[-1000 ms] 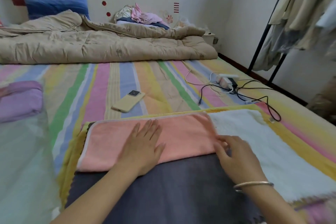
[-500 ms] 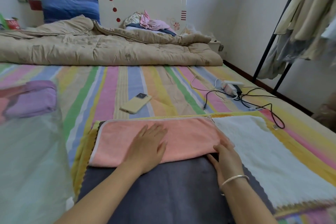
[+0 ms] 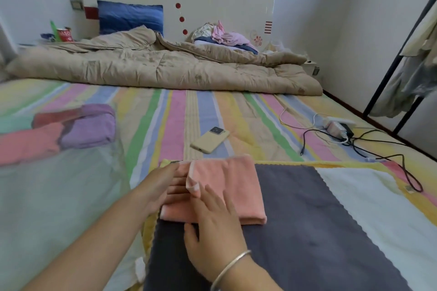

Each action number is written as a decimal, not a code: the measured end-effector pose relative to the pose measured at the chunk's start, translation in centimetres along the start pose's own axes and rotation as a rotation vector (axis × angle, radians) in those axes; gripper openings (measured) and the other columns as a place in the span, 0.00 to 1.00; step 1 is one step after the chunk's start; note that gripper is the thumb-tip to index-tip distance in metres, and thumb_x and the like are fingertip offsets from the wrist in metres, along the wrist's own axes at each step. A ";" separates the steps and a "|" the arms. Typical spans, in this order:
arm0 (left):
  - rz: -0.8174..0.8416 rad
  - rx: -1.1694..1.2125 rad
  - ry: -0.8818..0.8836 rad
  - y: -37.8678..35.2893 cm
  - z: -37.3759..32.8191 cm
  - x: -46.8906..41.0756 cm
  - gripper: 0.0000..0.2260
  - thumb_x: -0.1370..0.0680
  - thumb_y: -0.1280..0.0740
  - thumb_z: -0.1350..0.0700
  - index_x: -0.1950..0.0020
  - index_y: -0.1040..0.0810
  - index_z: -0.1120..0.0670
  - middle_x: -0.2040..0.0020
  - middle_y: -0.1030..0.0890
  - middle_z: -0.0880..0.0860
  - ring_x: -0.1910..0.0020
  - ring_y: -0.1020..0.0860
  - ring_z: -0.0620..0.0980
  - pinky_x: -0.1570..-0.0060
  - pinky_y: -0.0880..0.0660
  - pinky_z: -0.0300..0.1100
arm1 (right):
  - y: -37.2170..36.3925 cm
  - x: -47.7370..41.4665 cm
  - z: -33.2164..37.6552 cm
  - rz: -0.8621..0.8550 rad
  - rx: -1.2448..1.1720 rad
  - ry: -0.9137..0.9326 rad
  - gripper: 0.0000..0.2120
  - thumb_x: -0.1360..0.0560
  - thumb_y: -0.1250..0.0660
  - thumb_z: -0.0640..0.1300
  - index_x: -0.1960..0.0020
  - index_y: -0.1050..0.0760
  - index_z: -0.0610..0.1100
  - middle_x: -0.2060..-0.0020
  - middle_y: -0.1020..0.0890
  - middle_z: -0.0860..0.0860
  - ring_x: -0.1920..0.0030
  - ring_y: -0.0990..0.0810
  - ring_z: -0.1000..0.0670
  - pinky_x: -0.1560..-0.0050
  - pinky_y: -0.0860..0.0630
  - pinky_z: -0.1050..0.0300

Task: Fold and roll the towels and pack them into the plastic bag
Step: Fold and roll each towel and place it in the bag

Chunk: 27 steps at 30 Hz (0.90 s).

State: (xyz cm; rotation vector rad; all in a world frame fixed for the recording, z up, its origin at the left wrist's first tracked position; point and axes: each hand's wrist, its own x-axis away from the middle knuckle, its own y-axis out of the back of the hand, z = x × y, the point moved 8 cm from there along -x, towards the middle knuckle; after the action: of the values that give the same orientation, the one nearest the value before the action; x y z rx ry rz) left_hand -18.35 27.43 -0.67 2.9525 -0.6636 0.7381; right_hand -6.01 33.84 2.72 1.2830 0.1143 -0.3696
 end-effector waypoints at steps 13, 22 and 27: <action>-0.162 -0.242 -0.287 1.4 -1.1 -2.3 0.07 0.29 0.25 0.61 0.55 0.18 0.51 0.58 0.15 0.52 0.57 0.17 0.48 0.49 0.21 0.46 | -2.9 0.7 0.6 0.157 -0.198 0.225 0.34 0.30 0.50 0.53 0.25 0.39 0.47 0.24 0.41 0.54 0.24 0.44 0.50 0.26 0.46 0.51; -0.293 -0.299 -0.354 4.2 -0.8 -1.6 0.08 0.28 0.26 0.61 0.58 0.20 0.48 0.55 0.16 0.53 0.53 0.17 0.52 0.46 0.22 0.49 | 2.1 -0.4 -4.2 -0.211 -0.462 0.035 0.16 0.33 0.42 0.37 0.56 0.21 0.53 0.38 0.26 0.58 0.38 0.30 0.59 0.44 0.32 0.66; -0.277 -0.410 -0.332 4.1 -0.8 -2.3 0.10 0.29 0.25 0.58 0.48 0.19 0.53 0.57 0.16 0.53 0.55 0.17 0.52 0.47 0.21 0.52 | 2.5 -1.2 -11.1 -0.183 -0.322 -0.378 0.18 0.26 0.37 0.42 0.37 0.28 0.52 0.36 0.30 0.51 0.37 0.30 0.49 0.44 0.32 0.58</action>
State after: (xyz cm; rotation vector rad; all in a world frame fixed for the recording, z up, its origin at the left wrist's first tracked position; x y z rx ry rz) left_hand -22.26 24.77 -1.31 2.7117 -0.3470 0.0748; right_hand -4.97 45.19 2.21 0.8703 -0.0302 -0.7149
